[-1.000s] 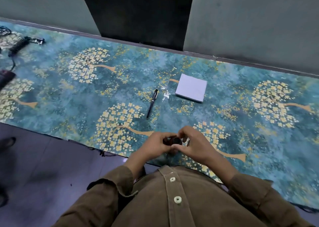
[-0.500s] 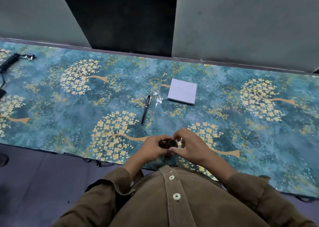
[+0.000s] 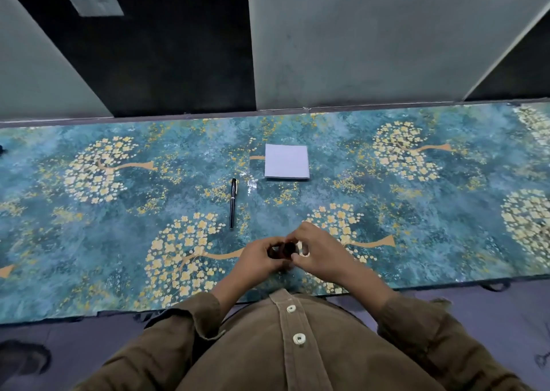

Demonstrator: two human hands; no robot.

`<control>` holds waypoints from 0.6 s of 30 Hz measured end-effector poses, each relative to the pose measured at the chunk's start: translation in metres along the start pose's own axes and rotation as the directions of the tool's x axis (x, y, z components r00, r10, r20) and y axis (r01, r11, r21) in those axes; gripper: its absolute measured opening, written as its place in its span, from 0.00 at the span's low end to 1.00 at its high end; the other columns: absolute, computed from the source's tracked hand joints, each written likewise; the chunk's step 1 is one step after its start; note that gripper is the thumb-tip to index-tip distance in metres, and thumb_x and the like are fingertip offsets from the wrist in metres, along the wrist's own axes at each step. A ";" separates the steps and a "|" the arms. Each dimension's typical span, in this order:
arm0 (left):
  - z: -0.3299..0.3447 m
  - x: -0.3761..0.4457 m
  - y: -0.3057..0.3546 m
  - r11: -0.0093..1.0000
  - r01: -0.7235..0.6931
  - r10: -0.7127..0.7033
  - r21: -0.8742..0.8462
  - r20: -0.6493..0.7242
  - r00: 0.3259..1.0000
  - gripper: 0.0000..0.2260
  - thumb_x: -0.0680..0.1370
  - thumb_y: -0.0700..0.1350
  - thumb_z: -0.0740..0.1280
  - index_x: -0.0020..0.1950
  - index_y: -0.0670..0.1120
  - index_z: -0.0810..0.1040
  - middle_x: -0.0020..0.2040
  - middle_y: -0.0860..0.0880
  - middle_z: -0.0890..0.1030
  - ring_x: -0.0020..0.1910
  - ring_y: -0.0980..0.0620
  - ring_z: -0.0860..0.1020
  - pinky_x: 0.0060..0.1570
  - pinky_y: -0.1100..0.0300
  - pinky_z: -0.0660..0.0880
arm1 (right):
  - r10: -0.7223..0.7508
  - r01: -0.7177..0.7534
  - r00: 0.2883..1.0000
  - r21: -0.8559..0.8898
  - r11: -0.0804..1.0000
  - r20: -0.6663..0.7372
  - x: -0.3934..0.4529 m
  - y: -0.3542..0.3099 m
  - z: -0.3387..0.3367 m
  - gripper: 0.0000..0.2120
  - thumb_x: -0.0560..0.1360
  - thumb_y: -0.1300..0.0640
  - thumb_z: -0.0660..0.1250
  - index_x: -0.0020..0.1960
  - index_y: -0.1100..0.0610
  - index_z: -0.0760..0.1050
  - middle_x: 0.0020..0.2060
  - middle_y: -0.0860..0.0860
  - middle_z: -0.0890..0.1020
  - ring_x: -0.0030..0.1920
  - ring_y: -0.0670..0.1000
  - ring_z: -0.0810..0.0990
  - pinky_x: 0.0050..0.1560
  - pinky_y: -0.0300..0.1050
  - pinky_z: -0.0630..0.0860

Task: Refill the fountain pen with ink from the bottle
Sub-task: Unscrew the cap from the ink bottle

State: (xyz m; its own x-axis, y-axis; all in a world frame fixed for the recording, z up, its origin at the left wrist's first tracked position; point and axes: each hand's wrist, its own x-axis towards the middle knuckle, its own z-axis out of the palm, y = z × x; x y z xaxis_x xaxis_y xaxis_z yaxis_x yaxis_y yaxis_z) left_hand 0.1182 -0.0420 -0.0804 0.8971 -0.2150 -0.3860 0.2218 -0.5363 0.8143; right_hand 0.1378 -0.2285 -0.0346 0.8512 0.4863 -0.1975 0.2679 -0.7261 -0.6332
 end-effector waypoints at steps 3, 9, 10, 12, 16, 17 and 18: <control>-0.001 -0.001 0.001 0.999 -0.032 0.033 0.036 -0.002 0.999 0.21 0.70 0.49 0.78 0.62 0.55 0.82 0.48 0.61 0.82 0.46 0.68 0.78 0.44 0.78 0.69 | 0.072 -0.072 0.997 -0.011 0.997 0.012 -0.004 -0.005 0.002 0.21 0.72 0.51 0.71 0.63 0.51 0.72 0.54 0.48 0.74 0.42 0.49 0.74 0.46 0.50 0.76; -0.005 -0.001 0.001 0.996 -0.072 0.070 0.056 0.032 0.997 0.20 0.69 0.48 0.75 0.61 0.57 0.82 0.51 0.57 0.86 0.48 0.63 0.82 0.46 0.71 0.73 | 0.186 -0.194 0.976 -0.058 0.979 -0.112 -0.005 -0.013 0.009 0.15 0.71 0.43 0.71 0.48 0.51 0.71 0.44 0.48 0.76 0.43 0.52 0.75 0.43 0.50 0.75; -0.004 -0.001 0.001 0.996 -0.069 0.067 0.049 0.036 0.997 0.21 0.69 0.49 0.75 0.62 0.57 0.81 0.51 0.57 0.86 0.48 0.63 0.82 0.46 0.71 0.74 | 0.177 -0.184 0.978 -0.053 0.982 -0.109 -0.005 -0.013 0.008 0.14 0.71 0.45 0.71 0.50 0.52 0.73 0.45 0.49 0.77 0.43 0.52 0.75 0.45 0.51 0.76; -0.004 -0.001 0.001 0.997 -0.071 0.069 0.041 0.045 0.997 0.21 0.69 0.49 0.76 0.62 0.56 0.82 0.51 0.58 0.85 0.46 0.67 0.81 0.45 0.74 0.72 | 0.159 -0.162 0.984 -0.041 0.986 -0.075 -0.005 -0.014 0.006 0.13 0.72 0.50 0.70 0.55 0.51 0.76 0.49 0.48 0.76 0.44 0.50 0.76 0.48 0.51 0.77; -0.004 -0.002 -0.002 0.996 -0.081 0.079 0.048 0.034 0.996 0.21 0.69 0.51 0.77 0.62 0.55 0.81 0.51 0.58 0.85 0.47 0.64 0.81 0.46 0.72 0.73 | 0.174 -0.175 0.984 -0.026 0.984 -0.029 -0.008 -0.017 0.005 0.20 0.72 0.51 0.71 0.63 0.48 0.74 0.54 0.47 0.74 0.45 0.49 0.76 0.50 0.50 0.77; -0.005 -0.002 -0.001 0.995 -0.083 0.081 0.051 0.034 0.996 0.21 0.69 0.50 0.77 0.62 0.55 0.81 0.51 0.58 0.85 0.48 0.63 0.81 0.47 0.72 0.74 | 0.199 -0.200 0.979 -0.023 0.979 -0.041 -0.009 -0.017 0.006 0.21 0.72 0.47 0.72 0.63 0.48 0.73 0.55 0.47 0.74 0.46 0.49 0.76 0.50 0.50 0.77; -0.005 -0.003 -0.001 0.995 -0.085 0.084 0.049 0.036 0.996 0.20 0.70 0.49 0.76 0.62 0.55 0.81 0.52 0.57 0.85 0.48 0.62 0.81 0.48 0.72 0.74 | 0.227 -0.229 0.972 -0.031 0.973 -0.064 -0.009 -0.018 0.007 0.22 0.71 0.43 0.72 0.61 0.49 0.71 0.54 0.47 0.74 0.46 0.49 0.76 0.49 0.50 0.77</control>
State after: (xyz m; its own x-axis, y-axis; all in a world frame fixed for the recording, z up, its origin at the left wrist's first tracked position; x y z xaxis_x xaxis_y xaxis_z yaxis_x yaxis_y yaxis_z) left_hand 0.1175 -0.0370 -0.0781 0.8984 -0.2879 -0.3318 0.1255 -0.5556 0.8220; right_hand 0.1216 -0.2164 -0.0267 0.9167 0.2768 -0.2881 0.0792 -0.8328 -0.5479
